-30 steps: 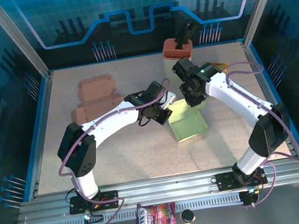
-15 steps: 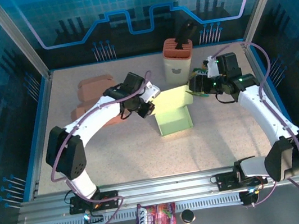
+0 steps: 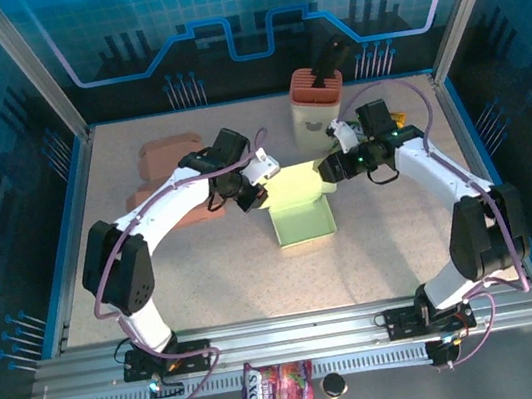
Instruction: Fold the paper box
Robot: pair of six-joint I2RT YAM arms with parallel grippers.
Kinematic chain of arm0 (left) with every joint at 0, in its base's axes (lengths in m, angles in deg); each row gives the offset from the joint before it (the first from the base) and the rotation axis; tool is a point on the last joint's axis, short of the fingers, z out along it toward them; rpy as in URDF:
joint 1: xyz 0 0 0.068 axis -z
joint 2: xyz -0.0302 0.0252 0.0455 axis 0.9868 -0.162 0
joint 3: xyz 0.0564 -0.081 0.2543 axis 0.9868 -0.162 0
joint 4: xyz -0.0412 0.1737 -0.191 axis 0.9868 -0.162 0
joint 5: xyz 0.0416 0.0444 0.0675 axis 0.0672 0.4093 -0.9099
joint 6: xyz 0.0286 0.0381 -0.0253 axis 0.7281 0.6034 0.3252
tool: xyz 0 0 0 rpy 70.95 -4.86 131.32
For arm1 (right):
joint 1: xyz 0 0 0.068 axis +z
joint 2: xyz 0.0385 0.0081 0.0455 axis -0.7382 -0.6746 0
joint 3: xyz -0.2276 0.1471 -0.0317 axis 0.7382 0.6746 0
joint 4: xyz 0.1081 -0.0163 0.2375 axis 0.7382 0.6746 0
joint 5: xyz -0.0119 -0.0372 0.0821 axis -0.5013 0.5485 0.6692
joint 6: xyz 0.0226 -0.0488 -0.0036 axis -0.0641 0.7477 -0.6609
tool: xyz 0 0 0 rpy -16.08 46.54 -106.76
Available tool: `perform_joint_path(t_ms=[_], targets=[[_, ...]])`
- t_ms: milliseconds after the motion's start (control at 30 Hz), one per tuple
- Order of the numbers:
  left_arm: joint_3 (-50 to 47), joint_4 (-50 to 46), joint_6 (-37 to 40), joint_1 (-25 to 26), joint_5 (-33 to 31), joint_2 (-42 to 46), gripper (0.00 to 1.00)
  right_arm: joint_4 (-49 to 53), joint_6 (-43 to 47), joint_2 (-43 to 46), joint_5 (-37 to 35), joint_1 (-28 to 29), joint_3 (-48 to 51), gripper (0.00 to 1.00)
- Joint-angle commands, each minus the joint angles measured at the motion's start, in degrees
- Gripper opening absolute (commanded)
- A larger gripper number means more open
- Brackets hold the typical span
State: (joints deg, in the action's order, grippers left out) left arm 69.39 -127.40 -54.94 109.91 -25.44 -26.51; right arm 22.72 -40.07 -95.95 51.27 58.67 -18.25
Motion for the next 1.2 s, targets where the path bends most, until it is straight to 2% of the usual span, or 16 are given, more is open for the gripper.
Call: perform_joint_path(t_ms=[0, 100, 500, 667, 900, 1033, 1167], targets=[[1.6, -0.8, 1.4, -0.4, 0.7, -0.8, 0.00, 1.8, 2.8, -2.4, 0.1, 0.6, -4.3, 0.44], [1.8, -0.5, 0.6, -0.3, 0.0, -1.1, 0.00, 3.3, 3.6, -3.2, -0.6, 1.5, -5.0, 0.38], [2.0, 0.3, -0.9, -0.9, -0.6, -1.9, 0.01, 4.7, 3.6, -3.2, -7.3, 3.5, -3.4, 0.32], [2.5, 0.3, -1.2, -1.2, -0.9, -2.1, 0.01, 5.0, 3.2, -1.9, -9.1, 4.2, -2.2, 0.35], [2.8, 0.3, -1.3, -1.3, -0.7, -2.6, 0.01, 3.0, 2.2, -2.3, -9.5, 4.6, -0.2, 0.33], [2.9, 0.3, -1.5, -1.2, -0.6, -2.6, 0.01, 1.8, 1.5, -2.0, -9.8, 4.6, 0.4, 0.27], [3.0, 0.6, -2.5, -1.2, -1.1, -2.8, 0.04, 1.1, 0.5, -1.7, -10.1, 5.0, -0.1, 0.15]])
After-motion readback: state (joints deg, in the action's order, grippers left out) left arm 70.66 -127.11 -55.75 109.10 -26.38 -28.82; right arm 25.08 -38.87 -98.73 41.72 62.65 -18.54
